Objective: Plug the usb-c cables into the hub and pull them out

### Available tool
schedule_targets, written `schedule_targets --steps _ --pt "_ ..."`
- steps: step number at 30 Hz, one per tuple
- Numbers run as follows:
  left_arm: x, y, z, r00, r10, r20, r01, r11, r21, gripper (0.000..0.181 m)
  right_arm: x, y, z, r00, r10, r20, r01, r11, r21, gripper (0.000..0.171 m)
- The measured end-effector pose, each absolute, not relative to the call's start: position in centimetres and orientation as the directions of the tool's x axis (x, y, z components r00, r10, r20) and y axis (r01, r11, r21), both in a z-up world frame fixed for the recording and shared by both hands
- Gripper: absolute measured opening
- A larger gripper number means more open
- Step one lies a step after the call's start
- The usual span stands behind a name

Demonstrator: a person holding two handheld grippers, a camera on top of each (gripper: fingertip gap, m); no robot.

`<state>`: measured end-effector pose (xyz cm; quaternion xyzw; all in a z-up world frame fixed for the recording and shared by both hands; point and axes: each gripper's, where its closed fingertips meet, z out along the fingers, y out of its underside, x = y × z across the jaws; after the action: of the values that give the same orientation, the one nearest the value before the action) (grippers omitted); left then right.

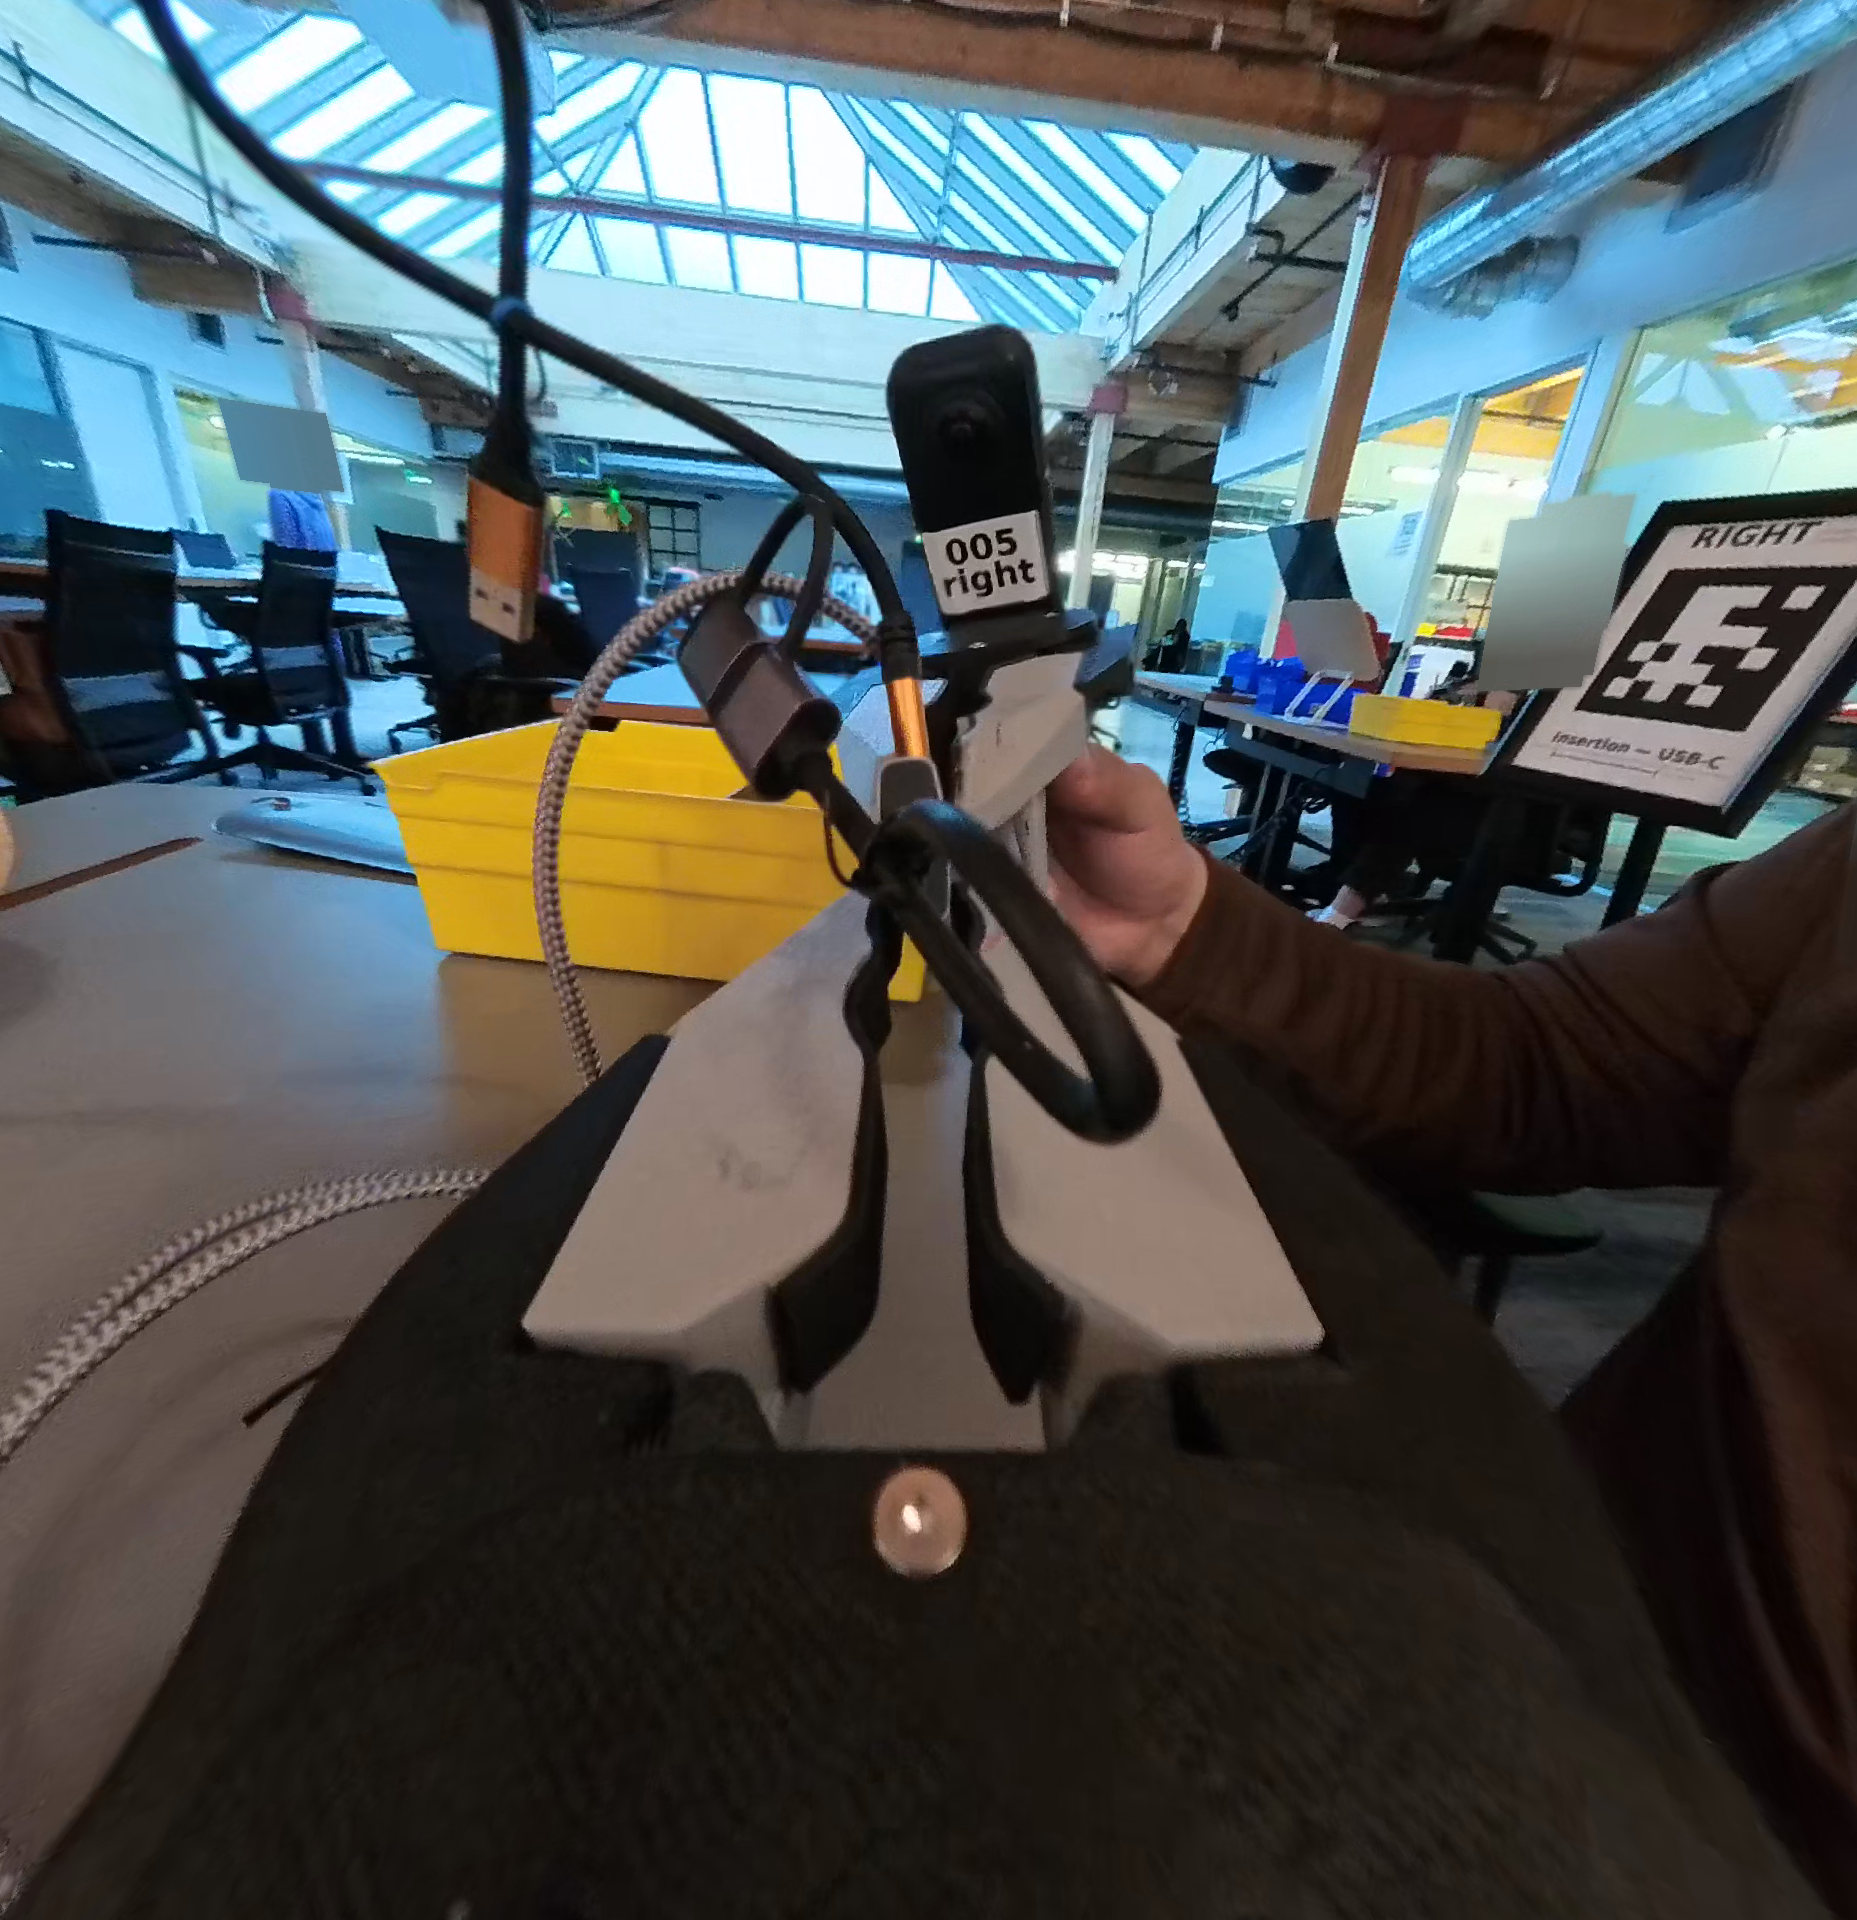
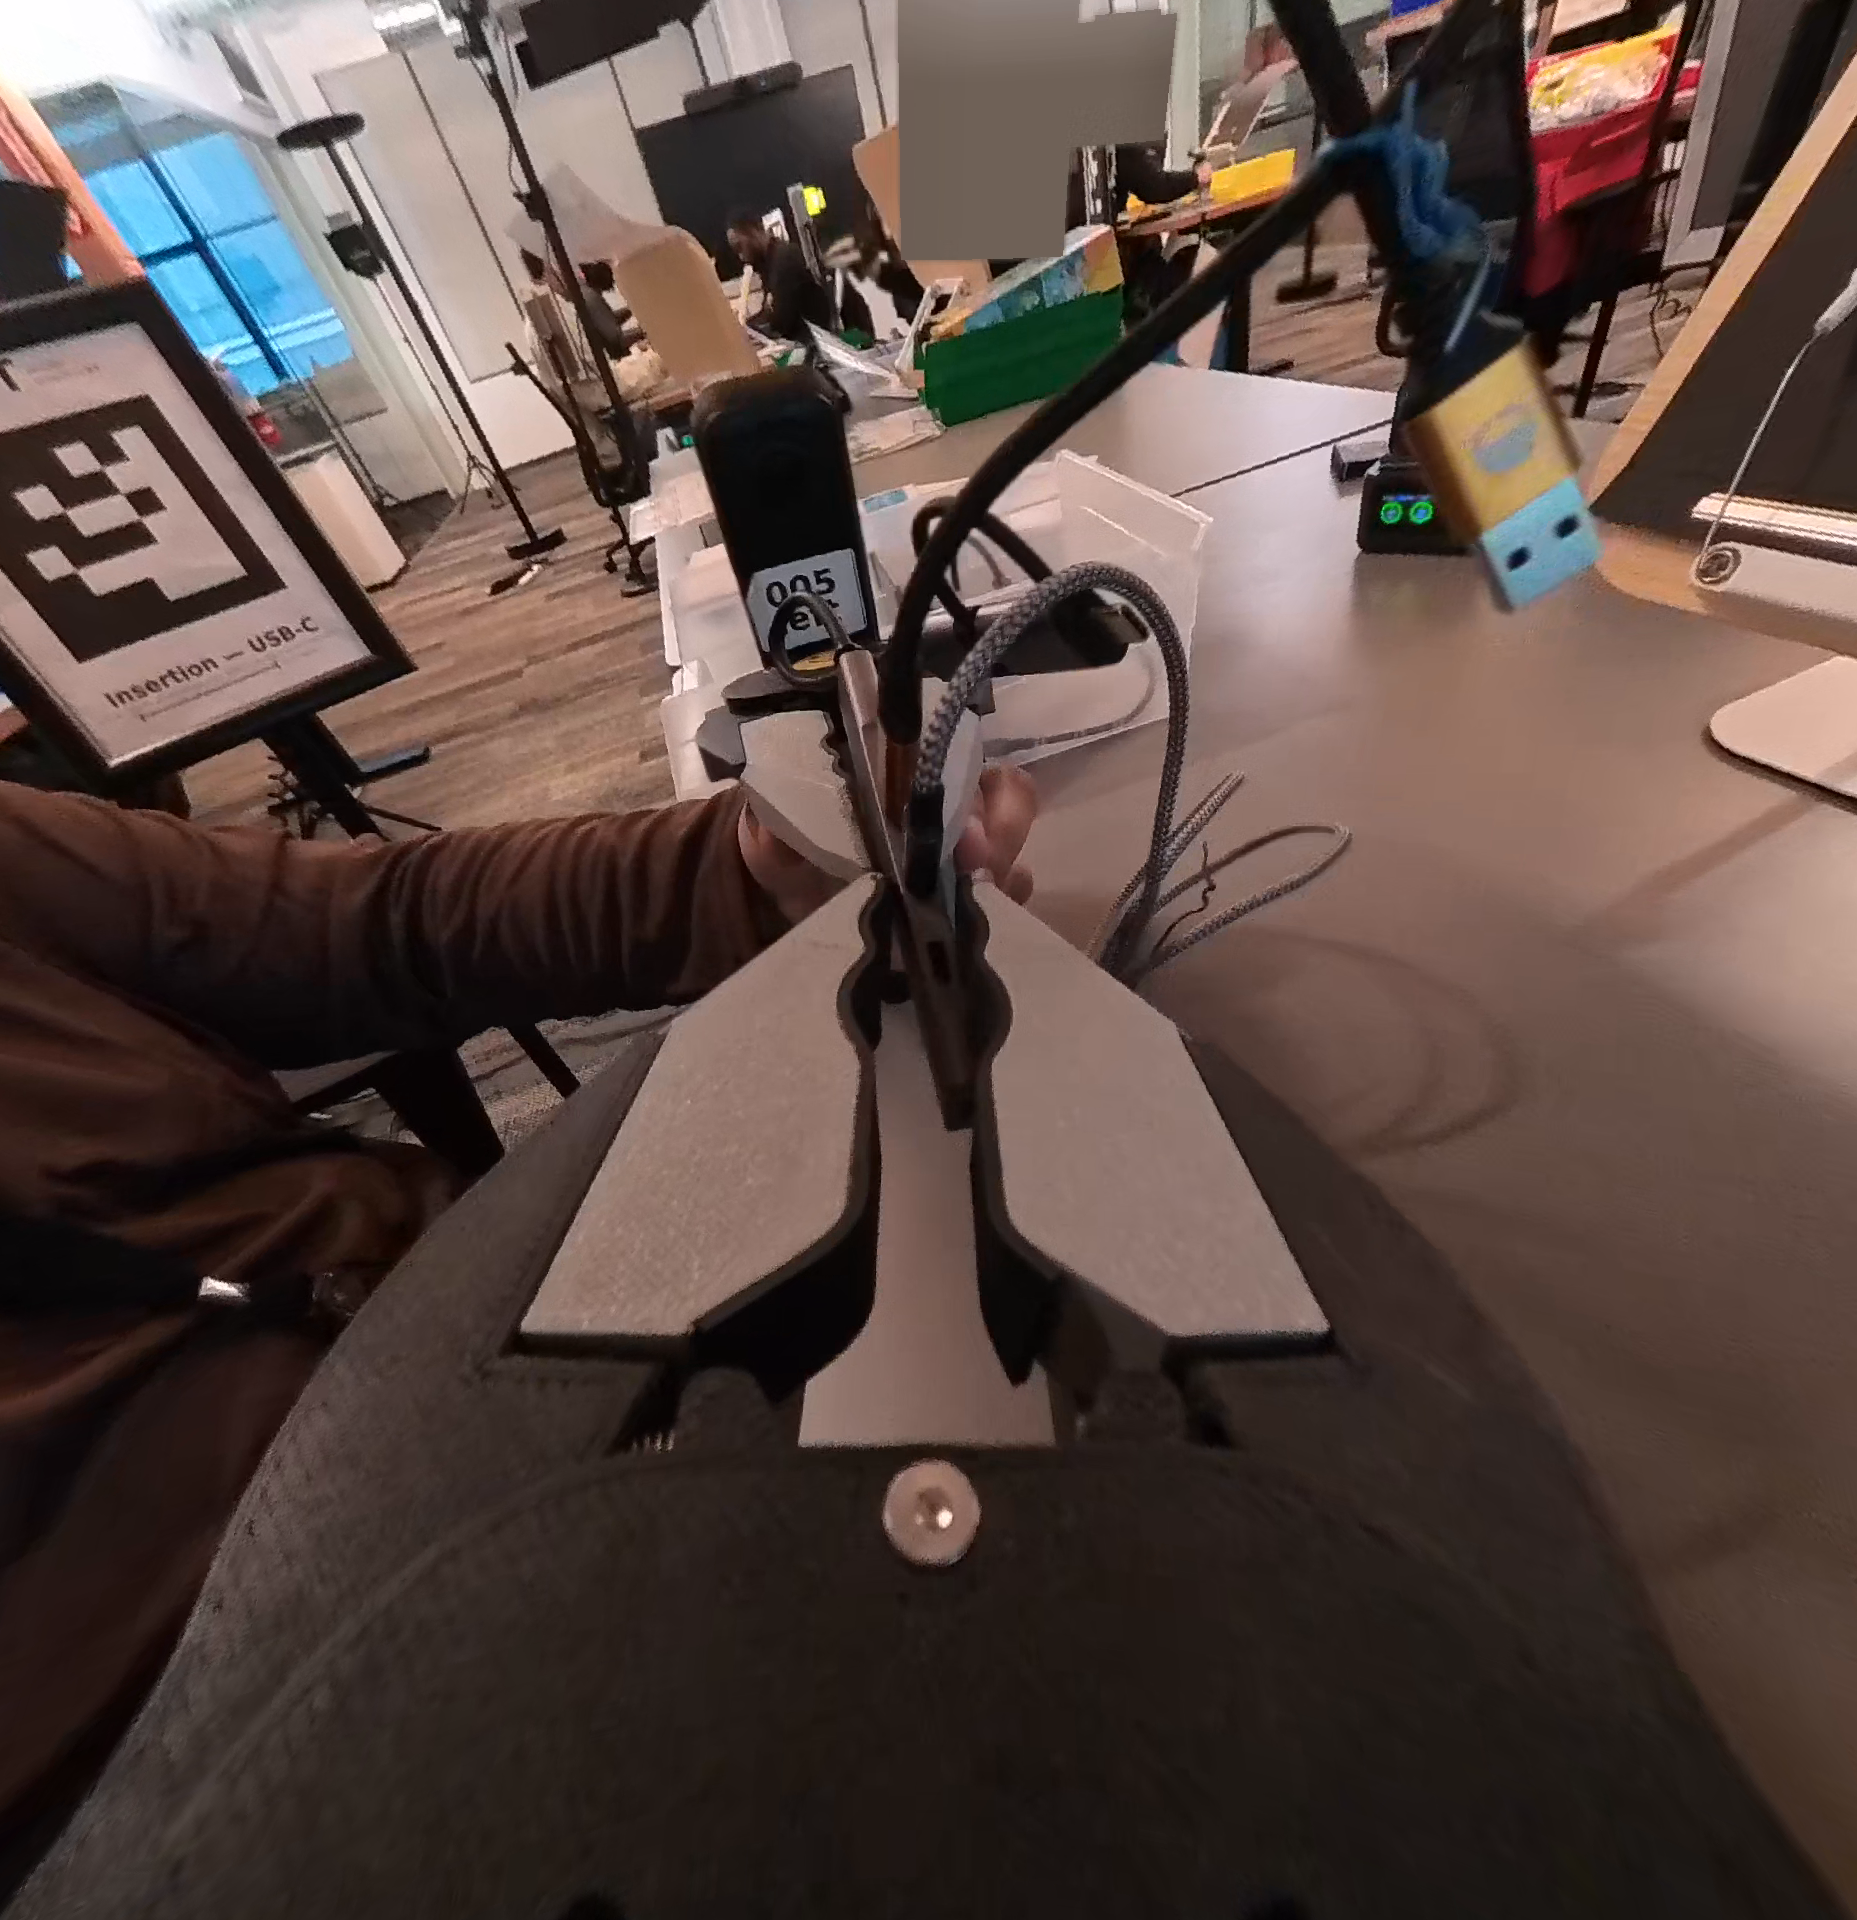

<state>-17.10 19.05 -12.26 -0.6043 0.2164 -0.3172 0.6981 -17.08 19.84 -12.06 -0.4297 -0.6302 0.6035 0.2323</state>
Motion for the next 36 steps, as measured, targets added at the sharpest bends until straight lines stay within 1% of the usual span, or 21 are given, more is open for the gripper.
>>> schedule_targets --steps 5,8,11,14,19,21,26,34,36 --pt "-16.8 18.9 -12.2 0.675 -0.728 0.119 0.218 0.042 -0.975 0.007 -16.7 19.4 -12.1 -0.55 0.807 -0.217 0.262 -0.08 -0.962 0.007" --pt "-16.7 18.9 -12.2 0.669 -0.727 0.152 0.256 0.034 -0.966 0.011 -16.8 18.9 -12.3 -0.554 0.803 -0.219 0.281 -0.067 -0.957 0.006" --pt "-16.3 18.8 -12.5 0.685 -0.723 0.088 0.197 0.068 -0.978 0.013 -17.1 18.3 -12.8 -0.563 0.797 -0.221 0.298 -0.054 -0.953 0.006" --pt "-16.3 18.7 -12.1 0.682 -0.726 0.085 0.202 0.076 -0.977 0.011 -17.1 18.3 -12.4 -0.571 0.781 -0.251 0.296 -0.089 -0.951 0.007" --pt "-16.3 19.0 -12.5 0.733 -0.681 -0.012 0.096 0.121 -0.988 0.008 -17.1 18.8 -12.3 -0.562 0.791 -0.242 0.283 -0.091 -0.955 0.008" --pt "-16.3 19.1 -12.6 0.736 -0.677 -0.013 0.091 0.119 -0.989 0.008 -16.8 18.8 -11.7 -0.575 0.778 -0.253 0.265 -0.116 -0.957 0.012" --pt "-16.4 19.0 -12.4 0.738 -0.675 -0.015 0.096 0.128 -0.987 0.008 -16.9 19.1 -11.7 -0.566 0.785 -0.254 0.255 -0.127 -0.959 0.003" --pt "-16.7 19.1 -12.0 0.717 -0.692 0.077 0.198 0.097 -0.975 0.009 -17.6 19.3 -11.3 -0.53 0.829 -0.181 0.175 -0.102 -0.979 0.004" --pt "-16.8 19.3 -12.1 0.737 -0.674 0.058 0.182 0.116 -0.976 0.01 -17.8 19.4 -11.4 -0.515 0.841 -0.168 0.168 -0.093 -0.981 0.004"
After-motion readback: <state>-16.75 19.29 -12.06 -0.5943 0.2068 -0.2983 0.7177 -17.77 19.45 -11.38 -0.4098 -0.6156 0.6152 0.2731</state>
